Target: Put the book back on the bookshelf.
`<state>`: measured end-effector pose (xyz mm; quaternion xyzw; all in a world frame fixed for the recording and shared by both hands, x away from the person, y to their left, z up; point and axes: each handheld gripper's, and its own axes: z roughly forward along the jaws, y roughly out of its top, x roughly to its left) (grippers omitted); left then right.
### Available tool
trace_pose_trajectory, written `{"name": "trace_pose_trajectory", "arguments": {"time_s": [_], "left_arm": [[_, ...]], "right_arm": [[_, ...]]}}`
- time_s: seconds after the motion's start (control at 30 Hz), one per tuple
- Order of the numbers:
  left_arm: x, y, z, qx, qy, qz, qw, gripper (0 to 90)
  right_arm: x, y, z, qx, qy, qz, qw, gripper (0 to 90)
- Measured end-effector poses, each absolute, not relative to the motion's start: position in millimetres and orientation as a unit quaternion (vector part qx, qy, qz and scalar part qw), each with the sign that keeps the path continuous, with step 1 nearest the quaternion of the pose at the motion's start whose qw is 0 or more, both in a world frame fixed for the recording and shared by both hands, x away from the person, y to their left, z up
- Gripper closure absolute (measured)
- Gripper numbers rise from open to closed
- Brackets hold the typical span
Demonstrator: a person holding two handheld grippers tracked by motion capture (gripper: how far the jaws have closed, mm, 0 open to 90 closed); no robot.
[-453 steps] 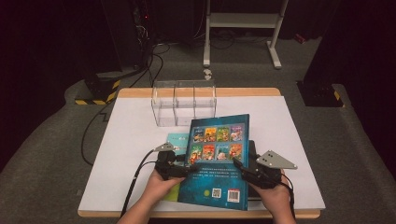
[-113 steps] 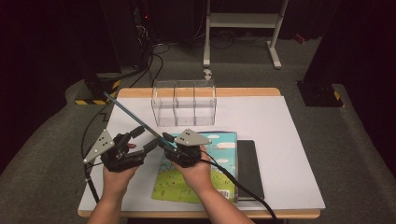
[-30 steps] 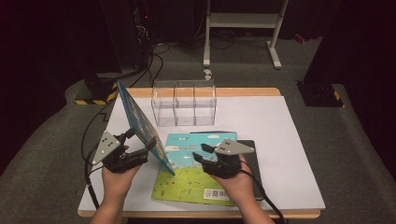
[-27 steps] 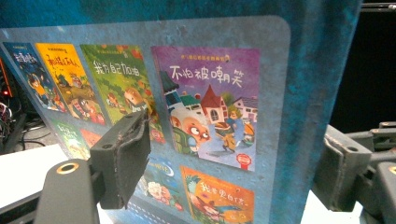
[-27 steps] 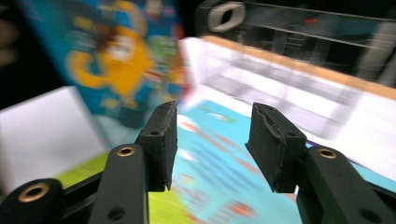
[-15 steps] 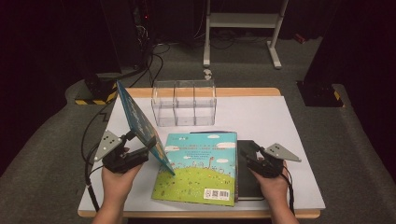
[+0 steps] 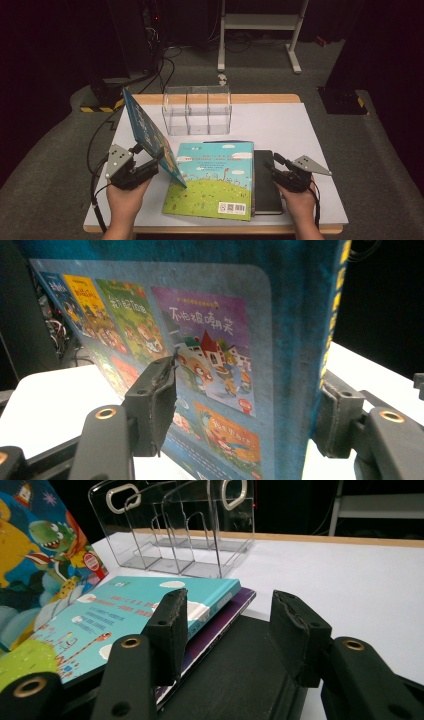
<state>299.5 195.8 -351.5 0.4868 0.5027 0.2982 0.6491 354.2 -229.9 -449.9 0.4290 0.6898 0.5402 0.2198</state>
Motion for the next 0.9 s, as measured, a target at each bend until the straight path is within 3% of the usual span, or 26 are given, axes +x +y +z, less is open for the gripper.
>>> {"name": "trace_pose_trajectory", "arguments": {"time_s": [0.17, 0.33, 0.5, 0.53, 0.9], "left_arm": [[296, 202, -354, 0.485, 0.49, 0.299, 0.66, 41.6], [289, 208, -356, 0.48, 0.483, 0.306, 0.665, 52.3], [282, 213, -356, 0.469, 0.491, 0.326, 0.658, 69.5], [281, 214, -356, 0.465, 0.491, 0.337, 0.655, 76.4], [282, 238, -356, 0.459, 0.496, 0.364, 0.641, 81.9]], "right_arm": [[354, -229, -450, 0.435, 0.687, 0.539, 0.218, 49.7], [354, -232, -450, 0.442, 0.682, 0.54, 0.218, 49.8], [356, -232, -451, 0.447, 0.683, 0.533, 0.222, 49.8], [356, -231, -452, 0.448, 0.683, 0.533, 0.22, 49.8], [355, -233, -452, 0.45, 0.681, 0.535, 0.22, 49.9]]}}
